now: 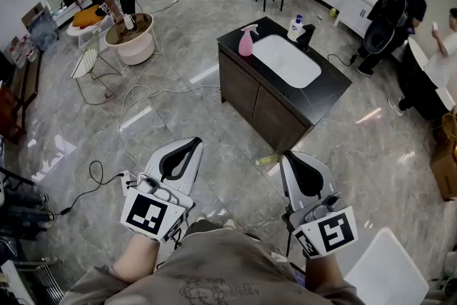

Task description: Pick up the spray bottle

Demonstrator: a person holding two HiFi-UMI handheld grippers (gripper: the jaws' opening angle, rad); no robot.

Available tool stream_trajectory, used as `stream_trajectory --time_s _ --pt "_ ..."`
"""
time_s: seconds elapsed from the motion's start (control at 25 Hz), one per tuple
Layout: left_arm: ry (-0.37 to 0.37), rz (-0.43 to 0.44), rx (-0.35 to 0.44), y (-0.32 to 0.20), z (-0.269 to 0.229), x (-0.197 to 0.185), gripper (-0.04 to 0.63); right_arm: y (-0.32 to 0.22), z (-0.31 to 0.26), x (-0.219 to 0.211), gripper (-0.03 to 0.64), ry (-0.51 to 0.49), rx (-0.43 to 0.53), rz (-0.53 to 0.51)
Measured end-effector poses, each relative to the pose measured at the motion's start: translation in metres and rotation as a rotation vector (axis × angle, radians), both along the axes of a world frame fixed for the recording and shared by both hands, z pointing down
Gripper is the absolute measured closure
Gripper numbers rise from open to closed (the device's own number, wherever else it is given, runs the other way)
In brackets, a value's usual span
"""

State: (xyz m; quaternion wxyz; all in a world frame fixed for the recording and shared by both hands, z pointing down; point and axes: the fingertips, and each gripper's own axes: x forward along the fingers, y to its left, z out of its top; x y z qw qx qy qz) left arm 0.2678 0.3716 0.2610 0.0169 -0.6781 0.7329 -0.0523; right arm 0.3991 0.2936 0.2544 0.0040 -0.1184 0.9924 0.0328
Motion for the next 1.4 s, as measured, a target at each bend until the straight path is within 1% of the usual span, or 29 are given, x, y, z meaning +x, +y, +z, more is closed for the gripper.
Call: stream_trajectory --time_s 0.16,0.76,0.8,0.88,0.92,0.96,1.0,1.16,1.4 --pt "0.000 -0.003 -0.008 0.003 0.002 0.001 0.595 0.003 0.001 0.001 0.588 -0.010 -0.017 -0.003" --pt "-0.003 -0.003 -0.011 0.001 0.001 0.009 0.595 0.000 0.003 0.009 0.588 -0.002 -0.012 0.001" --pt "-0.003 -0.005 -0.013 0.001 0.001 0.009 0.595 -0.002 0.002 0.009 0.588 -0.010 -0.015 0.007" --pt "-0.002 -0.009 -0.015 0.000 0.002 0.007 0.595 -0.006 -0.003 0.011 0.582 -0.058 -0.032 0.029" --pt "-0.002 -0.011 -0.015 0.000 0.003 0.005 0.595 -0.009 -0.005 0.011 0.519 -0.084 -0.041 0.036" --pt "-0.001 -0.013 -0.014 -0.001 0.004 0.004 0.595 -0.011 -0.007 0.010 0.414 -0.102 -0.046 0.042" --pt "0.001 -0.015 -0.015 -0.002 0.006 0.002 0.595 -0.014 -0.007 0.009 0.372 -0.109 -0.046 0.050" --pt "0.005 -0.013 -0.025 -0.011 0.012 -0.008 0.595 -0.028 -0.002 0.003 0.336 -0.105 -0.043 0.085" --pt "0.012 0.004 -0.030 -0.034 0.015 -0.030 0.595 -0.048 0.004 -0.019 0.329 -0.075 -0.049 0.096"
